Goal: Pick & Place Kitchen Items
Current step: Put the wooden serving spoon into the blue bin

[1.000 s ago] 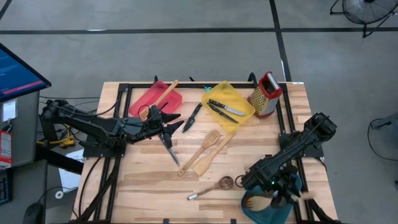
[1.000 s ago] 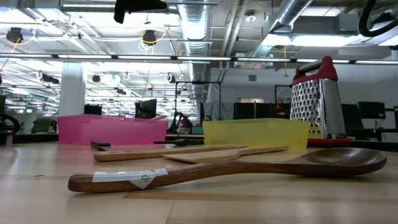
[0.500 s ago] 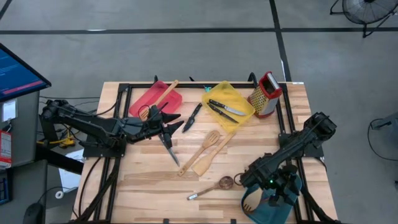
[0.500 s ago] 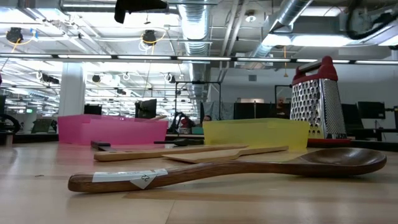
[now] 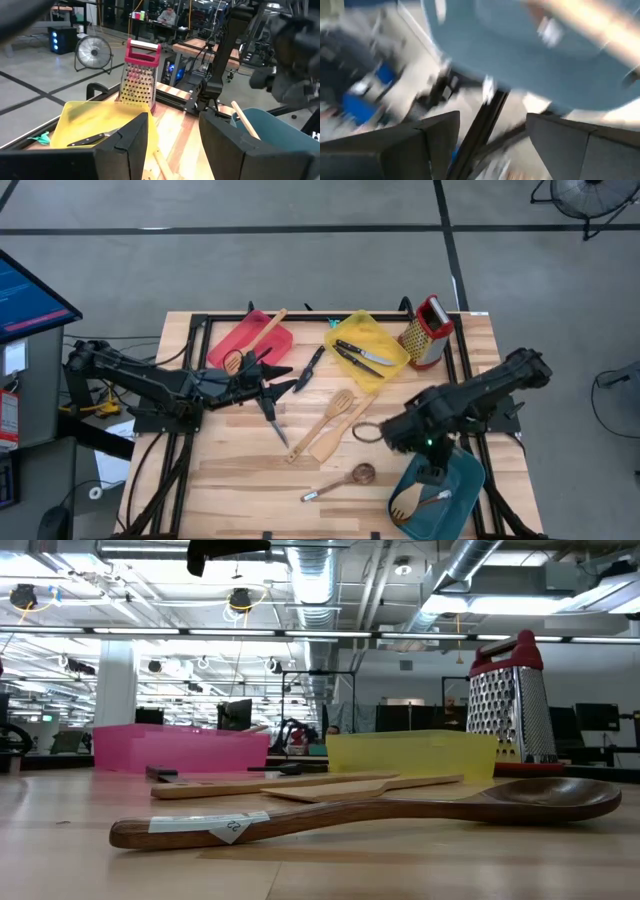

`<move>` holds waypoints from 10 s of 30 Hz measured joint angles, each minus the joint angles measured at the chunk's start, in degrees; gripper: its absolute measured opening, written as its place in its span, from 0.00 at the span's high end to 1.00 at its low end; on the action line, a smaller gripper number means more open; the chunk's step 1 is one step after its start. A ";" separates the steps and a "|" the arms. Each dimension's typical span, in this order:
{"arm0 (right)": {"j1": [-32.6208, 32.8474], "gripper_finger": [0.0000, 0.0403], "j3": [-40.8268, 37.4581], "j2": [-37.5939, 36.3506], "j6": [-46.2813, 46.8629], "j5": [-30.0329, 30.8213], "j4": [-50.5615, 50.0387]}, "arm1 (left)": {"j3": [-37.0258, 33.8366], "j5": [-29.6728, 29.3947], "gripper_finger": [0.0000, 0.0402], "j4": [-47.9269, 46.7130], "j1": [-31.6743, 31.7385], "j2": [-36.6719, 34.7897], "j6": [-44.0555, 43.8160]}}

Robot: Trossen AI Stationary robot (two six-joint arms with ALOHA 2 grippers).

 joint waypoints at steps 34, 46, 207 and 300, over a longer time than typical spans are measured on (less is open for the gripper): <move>-6.16 0.41 2.52 24.35 -30.74 36.13 36.54 | -0.02 4.37 0.54 -13.00 -1.49 -4.20 1.59; -1.92 0.41 2.43 28.65 -33.52 38.47 42.67 | 0.07 2.94 0.54 -16.74 -1.46 -14.27 7.73; -5.06 0.91 3.30 -0.04 -89.72 108.05 75.69 | -42.60 19.63 0.98 -4.74 -2.01 -60.65 7.69; 45.92 0.91 -30.69 -3.64 20.55 65.88 36.95 | -42.60 19.63 0.98 -3.76 -2.03 -60.63 7.69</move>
